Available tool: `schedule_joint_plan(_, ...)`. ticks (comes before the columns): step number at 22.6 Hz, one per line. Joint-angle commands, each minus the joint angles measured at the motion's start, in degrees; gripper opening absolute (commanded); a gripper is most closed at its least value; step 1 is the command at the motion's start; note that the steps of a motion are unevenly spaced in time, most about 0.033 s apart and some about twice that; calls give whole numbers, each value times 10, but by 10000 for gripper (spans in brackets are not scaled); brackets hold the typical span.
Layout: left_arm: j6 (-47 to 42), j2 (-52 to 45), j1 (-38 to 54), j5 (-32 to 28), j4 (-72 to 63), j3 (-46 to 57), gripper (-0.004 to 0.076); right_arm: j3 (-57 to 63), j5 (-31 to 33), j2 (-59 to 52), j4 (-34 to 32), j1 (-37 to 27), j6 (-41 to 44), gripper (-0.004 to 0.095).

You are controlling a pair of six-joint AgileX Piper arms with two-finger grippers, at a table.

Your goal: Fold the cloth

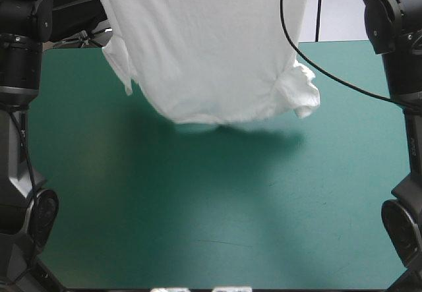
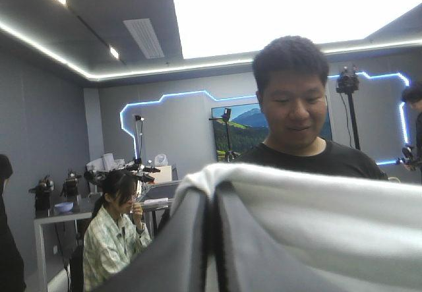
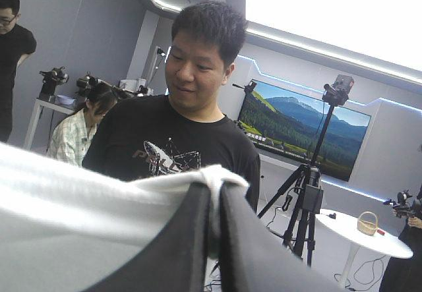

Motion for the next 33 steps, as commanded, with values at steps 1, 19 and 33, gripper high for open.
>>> schedule_joint_plan(1,-51,-24,18,-30,6,-17,-18,-14,-42,-21,12,-18,3,-18)
schedule_joint_plan(19,148,-30,16,427,-208,334,-17,209,452,35,194,-40,-130,-18)
schedule_joint_plan(33,193,-237,16,499,-230,752,-18,718,413,-191,218,-40,-115,-17)
